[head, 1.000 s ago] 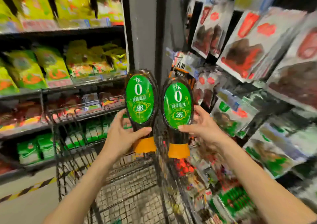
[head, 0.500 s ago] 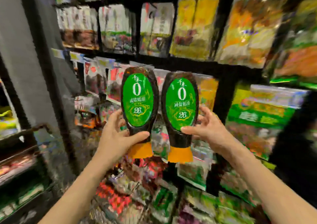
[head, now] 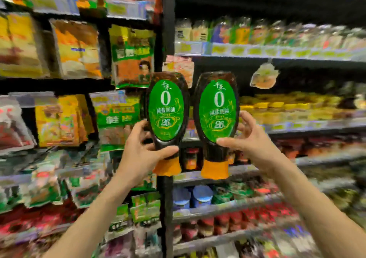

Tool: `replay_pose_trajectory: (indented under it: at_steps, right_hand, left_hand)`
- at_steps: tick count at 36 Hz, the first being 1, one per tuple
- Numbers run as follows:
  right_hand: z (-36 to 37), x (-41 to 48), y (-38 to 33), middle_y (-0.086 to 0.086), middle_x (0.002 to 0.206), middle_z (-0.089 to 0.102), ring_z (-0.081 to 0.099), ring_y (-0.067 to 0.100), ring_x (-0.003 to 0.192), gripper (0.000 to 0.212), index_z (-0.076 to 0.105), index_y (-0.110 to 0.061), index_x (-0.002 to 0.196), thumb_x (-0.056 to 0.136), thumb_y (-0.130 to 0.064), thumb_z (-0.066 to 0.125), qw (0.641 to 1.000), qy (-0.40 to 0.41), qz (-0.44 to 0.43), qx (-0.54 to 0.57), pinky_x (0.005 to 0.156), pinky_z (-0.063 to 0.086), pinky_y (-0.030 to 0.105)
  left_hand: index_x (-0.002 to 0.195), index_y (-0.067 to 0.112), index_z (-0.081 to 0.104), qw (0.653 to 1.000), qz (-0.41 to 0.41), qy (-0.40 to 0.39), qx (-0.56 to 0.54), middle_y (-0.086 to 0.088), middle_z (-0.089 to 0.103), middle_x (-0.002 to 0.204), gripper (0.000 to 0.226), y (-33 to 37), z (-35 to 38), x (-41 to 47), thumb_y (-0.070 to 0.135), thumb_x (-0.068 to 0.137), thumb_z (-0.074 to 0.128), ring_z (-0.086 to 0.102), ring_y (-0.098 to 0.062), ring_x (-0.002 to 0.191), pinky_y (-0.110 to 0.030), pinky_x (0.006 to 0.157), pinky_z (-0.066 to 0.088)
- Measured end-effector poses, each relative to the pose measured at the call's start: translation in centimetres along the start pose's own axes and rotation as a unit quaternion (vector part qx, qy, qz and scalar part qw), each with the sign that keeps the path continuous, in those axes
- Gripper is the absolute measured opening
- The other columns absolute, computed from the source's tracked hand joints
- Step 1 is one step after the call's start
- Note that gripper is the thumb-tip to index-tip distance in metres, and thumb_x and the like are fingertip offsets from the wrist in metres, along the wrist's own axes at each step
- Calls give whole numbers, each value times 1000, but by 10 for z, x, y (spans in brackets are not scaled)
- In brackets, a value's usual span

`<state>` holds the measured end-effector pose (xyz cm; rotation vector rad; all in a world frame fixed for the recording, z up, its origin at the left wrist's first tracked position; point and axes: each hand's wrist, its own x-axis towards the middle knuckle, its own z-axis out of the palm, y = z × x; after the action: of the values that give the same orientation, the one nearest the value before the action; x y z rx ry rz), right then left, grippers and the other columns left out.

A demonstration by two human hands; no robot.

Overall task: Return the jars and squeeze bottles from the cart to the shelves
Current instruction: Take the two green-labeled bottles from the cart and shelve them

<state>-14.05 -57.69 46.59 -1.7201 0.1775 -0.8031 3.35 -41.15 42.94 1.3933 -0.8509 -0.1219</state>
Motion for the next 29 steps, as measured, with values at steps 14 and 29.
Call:
replay_pose_trajectory:
  at_steps: [14, 29]
  right_hand:
    - [-221, -117, -35, -8, 84, 74, 70, 5, 82, 57, 54, -24, 97, 49, -6, 80, 939, 319, -25, -124, 73, 56, 18]
    - [-396, -164, -33, -2, 87, 75, 72, 12, 84, 65, 54, -22, 101, 44, -12, 83, 866, 466, -12, -181, 69, 56, 21]
  left_hand:
    - [125, 22, 33, 964, 53, -236, -114, 23, 46, 91, 82, 41, 278, -1, -8, 64, 78, 53, 29, 62, 2, 54, 42]
    - [132, 24, 37, 887, 94, -416, -177, 17, 56, 108, 89, 44, 522, 25, 16, 59, 86, 62, -4, 98, -21, 82, 53]
